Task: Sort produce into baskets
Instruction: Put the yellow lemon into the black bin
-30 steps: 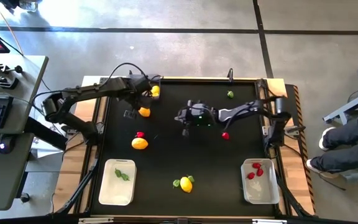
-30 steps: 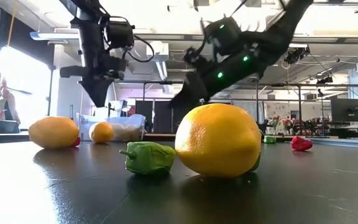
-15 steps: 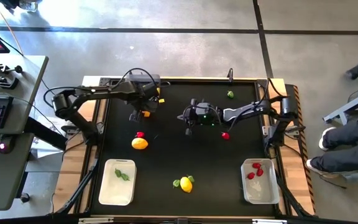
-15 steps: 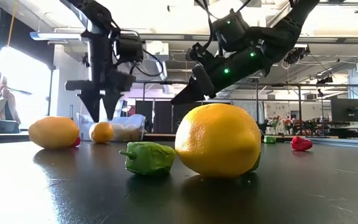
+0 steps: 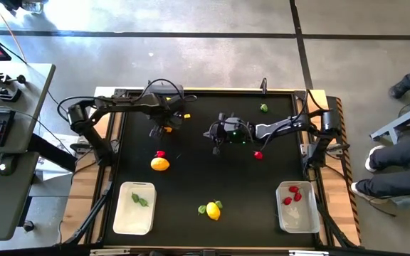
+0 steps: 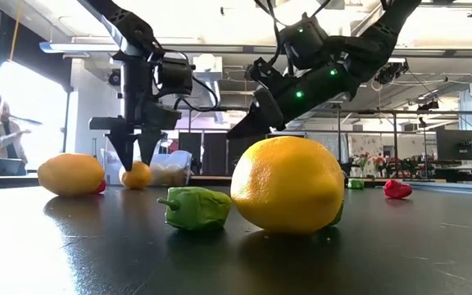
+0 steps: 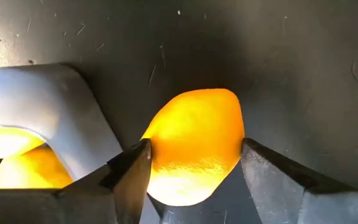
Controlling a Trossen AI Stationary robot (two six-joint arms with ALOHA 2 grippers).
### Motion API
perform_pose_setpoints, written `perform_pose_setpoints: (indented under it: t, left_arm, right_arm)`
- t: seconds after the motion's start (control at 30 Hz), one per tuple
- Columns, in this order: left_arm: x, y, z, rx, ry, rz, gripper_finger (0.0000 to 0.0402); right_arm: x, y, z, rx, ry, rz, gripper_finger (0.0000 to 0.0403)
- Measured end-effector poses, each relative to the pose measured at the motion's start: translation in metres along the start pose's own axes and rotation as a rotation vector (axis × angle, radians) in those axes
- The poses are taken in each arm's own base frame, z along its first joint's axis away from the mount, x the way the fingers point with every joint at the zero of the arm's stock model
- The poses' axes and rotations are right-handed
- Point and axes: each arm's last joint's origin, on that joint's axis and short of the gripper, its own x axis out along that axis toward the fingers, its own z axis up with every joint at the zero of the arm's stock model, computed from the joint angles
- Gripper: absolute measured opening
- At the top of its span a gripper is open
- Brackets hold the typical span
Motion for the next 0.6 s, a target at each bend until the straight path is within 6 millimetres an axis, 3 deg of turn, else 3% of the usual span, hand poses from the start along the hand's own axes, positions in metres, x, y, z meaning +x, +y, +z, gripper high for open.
perform_pose_setpoints:
  t: [0.37,0.6]
  left_arm:
    - [-0.009,-0.001,-0.005,0.008,-0.018,-0.002,0.0122]
    - [-0.013,-0.002,-0.006,-0.070,-0.028,0.003,0.0109]
  right_arm:
    - [0.000,0.000,0.000,-0.001,0.003,0.000,0.0000]
    - [0.000,0.000,-0.001,-0.001,0.006,0.000,0.0000]
